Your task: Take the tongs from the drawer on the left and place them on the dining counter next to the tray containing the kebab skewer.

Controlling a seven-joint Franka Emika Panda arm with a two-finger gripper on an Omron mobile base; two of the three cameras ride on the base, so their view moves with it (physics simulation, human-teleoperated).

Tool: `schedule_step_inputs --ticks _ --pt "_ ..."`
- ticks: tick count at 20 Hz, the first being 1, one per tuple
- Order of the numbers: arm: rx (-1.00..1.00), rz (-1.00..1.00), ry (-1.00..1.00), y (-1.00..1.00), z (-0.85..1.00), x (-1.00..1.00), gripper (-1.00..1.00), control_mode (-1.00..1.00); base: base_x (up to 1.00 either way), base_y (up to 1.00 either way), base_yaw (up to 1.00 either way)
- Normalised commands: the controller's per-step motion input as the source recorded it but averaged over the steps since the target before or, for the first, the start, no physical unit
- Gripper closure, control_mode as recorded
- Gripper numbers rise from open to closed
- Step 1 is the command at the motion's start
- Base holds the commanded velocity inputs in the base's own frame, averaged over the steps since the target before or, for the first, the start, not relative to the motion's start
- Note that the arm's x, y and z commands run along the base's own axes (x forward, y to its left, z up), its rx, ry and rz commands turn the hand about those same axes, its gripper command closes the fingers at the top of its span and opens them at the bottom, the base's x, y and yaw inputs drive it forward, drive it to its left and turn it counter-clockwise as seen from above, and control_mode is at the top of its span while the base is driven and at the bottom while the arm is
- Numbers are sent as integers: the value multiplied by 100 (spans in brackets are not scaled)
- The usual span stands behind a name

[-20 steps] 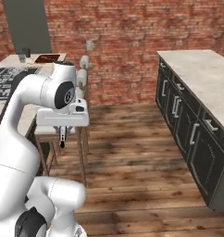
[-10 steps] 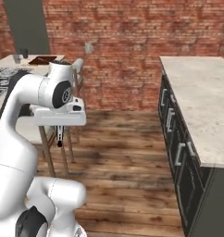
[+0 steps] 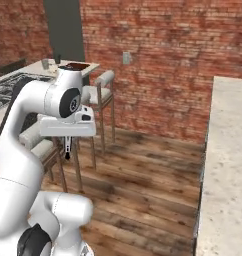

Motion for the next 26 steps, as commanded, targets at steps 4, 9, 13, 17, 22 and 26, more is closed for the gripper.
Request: schedule_step_inputs --ticks 4,9,13,17,22,26 --pt "0 0 0 0 0 0 100 100 100 -63 58" --pt "0 0 0 0 0 0 100 100 96 -90 51" --pt "0 0 0 0 0 0 100 100 84 -100 37" --pt "0 0 0 0 0 0 100 100 96 -100 37" --pt "0 0 0 0 0 0 100 100 100 -94 44" --pt "0 0 0 0 0 0 100 100 55 -97 52"
